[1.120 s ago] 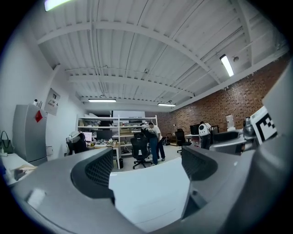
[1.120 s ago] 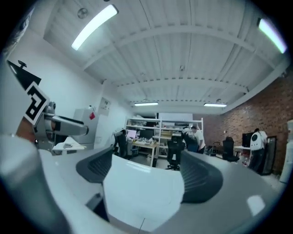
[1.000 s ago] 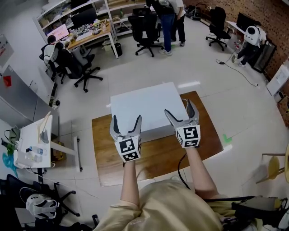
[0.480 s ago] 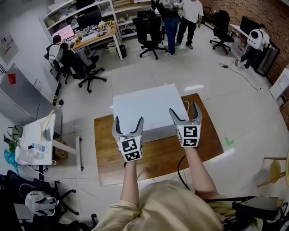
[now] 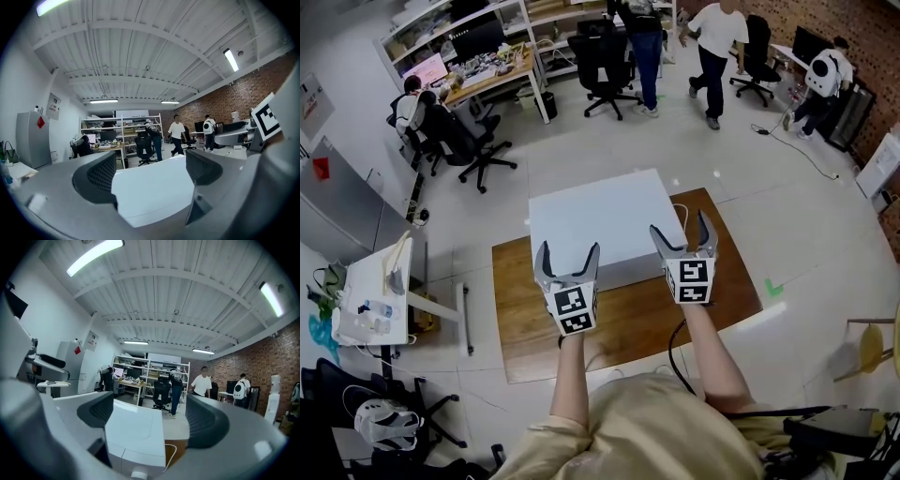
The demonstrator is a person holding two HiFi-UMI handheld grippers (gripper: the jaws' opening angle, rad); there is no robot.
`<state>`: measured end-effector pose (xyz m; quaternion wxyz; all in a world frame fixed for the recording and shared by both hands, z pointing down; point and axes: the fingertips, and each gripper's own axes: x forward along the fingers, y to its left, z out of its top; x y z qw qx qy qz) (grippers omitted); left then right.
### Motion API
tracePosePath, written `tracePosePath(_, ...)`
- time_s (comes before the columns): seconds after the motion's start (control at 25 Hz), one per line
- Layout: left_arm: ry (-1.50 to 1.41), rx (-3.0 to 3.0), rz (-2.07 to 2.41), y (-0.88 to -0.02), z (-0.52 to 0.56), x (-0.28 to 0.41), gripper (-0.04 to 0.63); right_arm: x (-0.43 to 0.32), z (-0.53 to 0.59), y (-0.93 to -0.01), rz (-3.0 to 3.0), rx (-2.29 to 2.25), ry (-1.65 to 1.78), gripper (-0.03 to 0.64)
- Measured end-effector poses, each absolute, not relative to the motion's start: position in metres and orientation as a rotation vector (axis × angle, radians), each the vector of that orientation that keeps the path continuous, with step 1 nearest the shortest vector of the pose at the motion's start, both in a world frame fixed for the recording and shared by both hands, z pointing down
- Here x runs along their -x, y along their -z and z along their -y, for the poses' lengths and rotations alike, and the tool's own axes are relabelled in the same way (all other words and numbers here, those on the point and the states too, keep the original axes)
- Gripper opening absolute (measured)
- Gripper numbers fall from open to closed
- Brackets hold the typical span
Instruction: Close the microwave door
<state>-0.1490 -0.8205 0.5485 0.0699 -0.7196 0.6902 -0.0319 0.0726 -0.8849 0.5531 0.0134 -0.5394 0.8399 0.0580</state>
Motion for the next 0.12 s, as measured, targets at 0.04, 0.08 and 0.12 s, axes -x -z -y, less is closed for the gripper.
tracePosePath(0.04, 0.098, 2.166, -2.074, -0.5491, 0.8209, 0.1484, 0.472, -0.0727, 0.8852, -0.5544, -2.619, 1.682, -0.179, 0.469)
tracePosePath(0.08, 0.099, 2.167, -2.069, -0.5492, 0.8214, 0.1476, 0.472, -0.0727, 0.8855, -0.5557, -2.623, 1.685, -0.178, 0.468)
tracePosePath(0.12, 0.101, 2.167, -2.064, -0.5492, 0.8218, 0.1468, 0.472, -0.0726, 0.8858, -0.5570, -2.627, 1.687, -0.177, 0.468)
